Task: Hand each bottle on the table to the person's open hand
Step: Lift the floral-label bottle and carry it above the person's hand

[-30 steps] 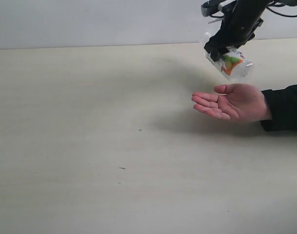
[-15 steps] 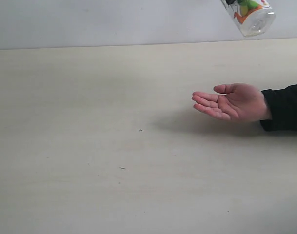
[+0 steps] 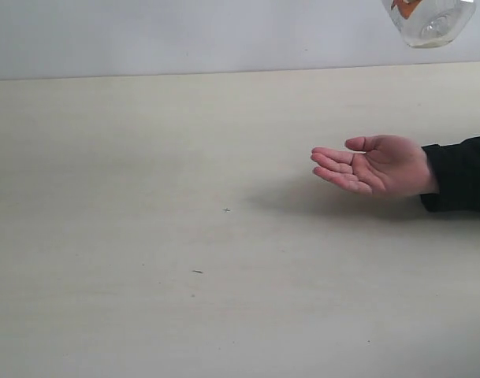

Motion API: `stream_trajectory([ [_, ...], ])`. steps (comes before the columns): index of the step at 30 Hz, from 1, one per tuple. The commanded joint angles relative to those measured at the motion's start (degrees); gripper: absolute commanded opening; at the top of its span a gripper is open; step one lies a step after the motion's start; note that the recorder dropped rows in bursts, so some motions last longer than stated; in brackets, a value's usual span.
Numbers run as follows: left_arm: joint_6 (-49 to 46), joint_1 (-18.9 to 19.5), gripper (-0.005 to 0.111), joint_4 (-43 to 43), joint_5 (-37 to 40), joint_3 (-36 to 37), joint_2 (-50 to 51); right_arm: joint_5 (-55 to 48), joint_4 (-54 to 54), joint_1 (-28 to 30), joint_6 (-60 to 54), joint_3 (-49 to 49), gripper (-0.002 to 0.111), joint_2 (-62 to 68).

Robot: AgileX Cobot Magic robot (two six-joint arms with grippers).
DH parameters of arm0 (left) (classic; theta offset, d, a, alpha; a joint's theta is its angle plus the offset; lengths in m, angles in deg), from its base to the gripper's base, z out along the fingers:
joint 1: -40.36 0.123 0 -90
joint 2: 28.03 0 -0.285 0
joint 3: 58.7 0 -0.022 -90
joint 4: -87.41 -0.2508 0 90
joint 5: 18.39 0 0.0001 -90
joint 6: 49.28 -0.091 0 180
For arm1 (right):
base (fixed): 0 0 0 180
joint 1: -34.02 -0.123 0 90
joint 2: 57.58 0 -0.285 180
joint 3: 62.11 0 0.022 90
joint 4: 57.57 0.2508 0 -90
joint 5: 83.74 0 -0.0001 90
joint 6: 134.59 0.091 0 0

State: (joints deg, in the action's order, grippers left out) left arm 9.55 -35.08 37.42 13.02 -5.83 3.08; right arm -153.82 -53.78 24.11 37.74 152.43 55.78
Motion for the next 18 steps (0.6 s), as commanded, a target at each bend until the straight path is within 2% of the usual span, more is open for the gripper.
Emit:
stream_trajectory([
  [1,-0.06,-0.15,0.000,-0.58,-0.23,0.32,-0.23,0.12,0.26,-2.26,0.41,-5.21,0.000,-4.67],
  [6,-0.06,-0.15,0.000,-0.58,-0.23,0.32,-0.23,0.12,0.45,-4.72,0.41,-12.17,0.000,-10.13],
  [13,-0.06,-0.15,0.000,-0.58,-0.23,0.32,-0.23,0.30,0.47,-5.36,3.05,-23.94,0.000,-16.65],
  [18,-0.06,-0.15,0.000,-0.58,-0.23,0.32,-0.23,6.06,0.59,-5.36,3.87,-32.76,0.000,-19.33],
])
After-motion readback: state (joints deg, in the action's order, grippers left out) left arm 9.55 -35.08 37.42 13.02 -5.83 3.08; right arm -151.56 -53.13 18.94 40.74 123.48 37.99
